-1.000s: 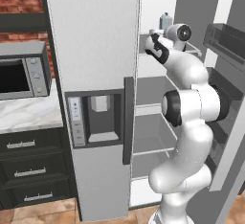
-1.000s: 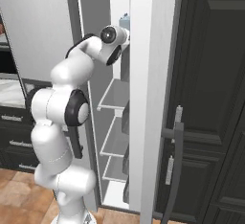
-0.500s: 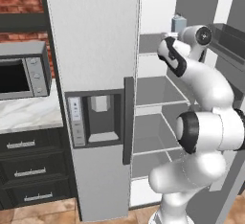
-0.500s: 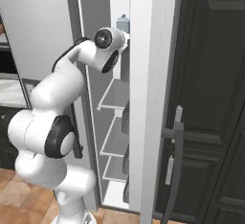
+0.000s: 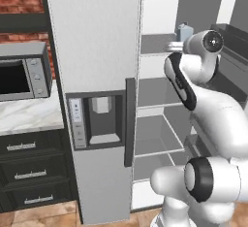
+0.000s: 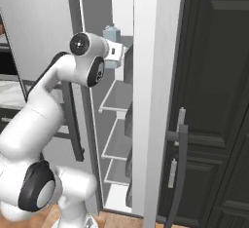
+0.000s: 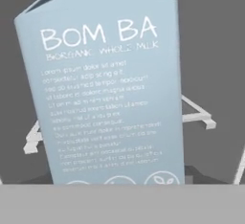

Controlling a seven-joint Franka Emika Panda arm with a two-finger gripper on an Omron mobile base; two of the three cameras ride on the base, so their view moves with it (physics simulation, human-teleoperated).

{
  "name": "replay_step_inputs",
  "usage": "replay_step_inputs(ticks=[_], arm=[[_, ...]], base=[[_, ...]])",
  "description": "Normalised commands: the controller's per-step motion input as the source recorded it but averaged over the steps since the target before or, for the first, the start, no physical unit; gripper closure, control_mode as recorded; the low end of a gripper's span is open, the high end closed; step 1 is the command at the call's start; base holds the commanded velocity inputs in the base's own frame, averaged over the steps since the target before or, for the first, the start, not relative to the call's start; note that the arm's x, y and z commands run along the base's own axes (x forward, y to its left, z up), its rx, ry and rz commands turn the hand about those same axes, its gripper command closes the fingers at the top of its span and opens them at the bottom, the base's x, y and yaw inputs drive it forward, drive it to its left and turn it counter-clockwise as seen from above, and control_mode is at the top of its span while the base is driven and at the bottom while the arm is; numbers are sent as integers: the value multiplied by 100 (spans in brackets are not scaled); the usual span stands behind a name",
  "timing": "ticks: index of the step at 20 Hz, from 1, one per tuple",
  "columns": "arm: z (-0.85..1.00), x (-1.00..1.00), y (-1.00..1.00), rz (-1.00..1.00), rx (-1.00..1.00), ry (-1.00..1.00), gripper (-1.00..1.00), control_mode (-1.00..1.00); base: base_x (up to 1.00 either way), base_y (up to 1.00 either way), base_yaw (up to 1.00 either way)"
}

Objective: Take a sugar cube from the saucer and place it inside the coffee. Then, grab milk from the fridge and place it next to the coffee on the counter to sweeten the coffee.

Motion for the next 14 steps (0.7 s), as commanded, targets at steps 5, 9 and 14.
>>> replay_step_inputs(ticks=[5,9,14], arm=[[-8,-100,30,-2,1,3,100,-100],[-8,-100,3,0,10,0,100,-100],[-4,-89,27,0,2,9,100,-100]], base=[[0,0,0],[0,0,0],[0,0,0]])
